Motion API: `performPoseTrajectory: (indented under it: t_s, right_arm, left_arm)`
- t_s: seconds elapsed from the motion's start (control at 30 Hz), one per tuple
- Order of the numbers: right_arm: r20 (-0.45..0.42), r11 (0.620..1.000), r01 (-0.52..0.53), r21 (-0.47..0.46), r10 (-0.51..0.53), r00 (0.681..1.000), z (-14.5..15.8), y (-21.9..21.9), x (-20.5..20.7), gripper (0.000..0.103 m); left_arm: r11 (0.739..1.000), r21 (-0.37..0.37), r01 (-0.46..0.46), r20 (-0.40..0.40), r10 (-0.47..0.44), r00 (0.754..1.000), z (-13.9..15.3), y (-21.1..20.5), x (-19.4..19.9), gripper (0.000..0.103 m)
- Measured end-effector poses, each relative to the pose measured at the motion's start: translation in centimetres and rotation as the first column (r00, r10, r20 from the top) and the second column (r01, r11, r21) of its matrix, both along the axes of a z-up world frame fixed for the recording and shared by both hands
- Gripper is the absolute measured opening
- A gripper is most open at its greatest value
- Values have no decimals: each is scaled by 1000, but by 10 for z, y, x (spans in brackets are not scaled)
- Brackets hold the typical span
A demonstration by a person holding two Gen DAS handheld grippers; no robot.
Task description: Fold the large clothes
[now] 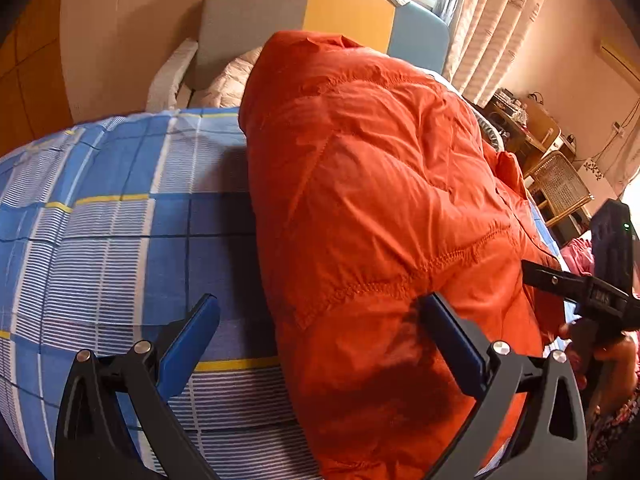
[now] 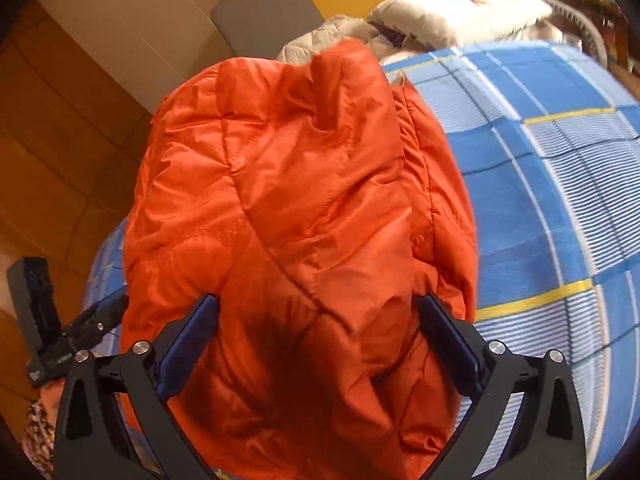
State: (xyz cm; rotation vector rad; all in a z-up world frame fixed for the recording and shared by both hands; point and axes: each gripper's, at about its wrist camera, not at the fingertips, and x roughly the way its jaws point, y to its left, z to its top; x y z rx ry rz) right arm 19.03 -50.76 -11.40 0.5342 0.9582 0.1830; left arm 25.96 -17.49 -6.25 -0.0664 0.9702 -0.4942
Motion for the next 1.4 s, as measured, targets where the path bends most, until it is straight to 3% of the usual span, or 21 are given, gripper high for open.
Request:
performPoseTrajectory:
  t_s: [0.23, 0.4, 0.43, 0.5, 0.7, 0.9, 1.17, 1.4]
  right_arm:
    - [-25, 989, -81, 127, 84, 996, -16, -8, 20, 100]
    - [-38, 968, -83, 237, 94, 995, -28, -11, 30, 99]
    - [-38, 967, -84, 242, 96, 995, -28, -8, 31, 95]
    - [-14, 963, -102, 248, 109, 994, -24, 0, 33, 65]
    - [48, 954, -96, 284, 86, 995, -10, 5, 26, 27]
    - [148, 935, -137, 328, 93, 985, 17, 30, 16, 23]
    - [252, 917, -205, 341, 121, 960, 55, 60, 23, 23]
    - [273, 906, -252, 341, 161, 948, 46, 111, 53, 23]
  left_arm:
    - [993, -100, 60, -102, -70, 992, -16, 1, 9, 101]
    - [986, -120, 111, -123, -126, 984, -22, -10, 13, 101]
    - [986, -93, 136, -103, -145, 984, -22, -18, 11, 101]
    - [988, -55, 144, -72, -148, 986, -19, -23, 8, 90]
    - [990, -37, 139, 1, -139, 990, -4, -17, 3, 62]
    - [993, -23, 118, 93, -116, 989, 23, -3, -5, 51]
    - [998, -16, 54, 216, -49, 975, 64, 34, -3, 45]
    - [999, 28, -26, 264, 18, 964, 70, 88, 2, 44]
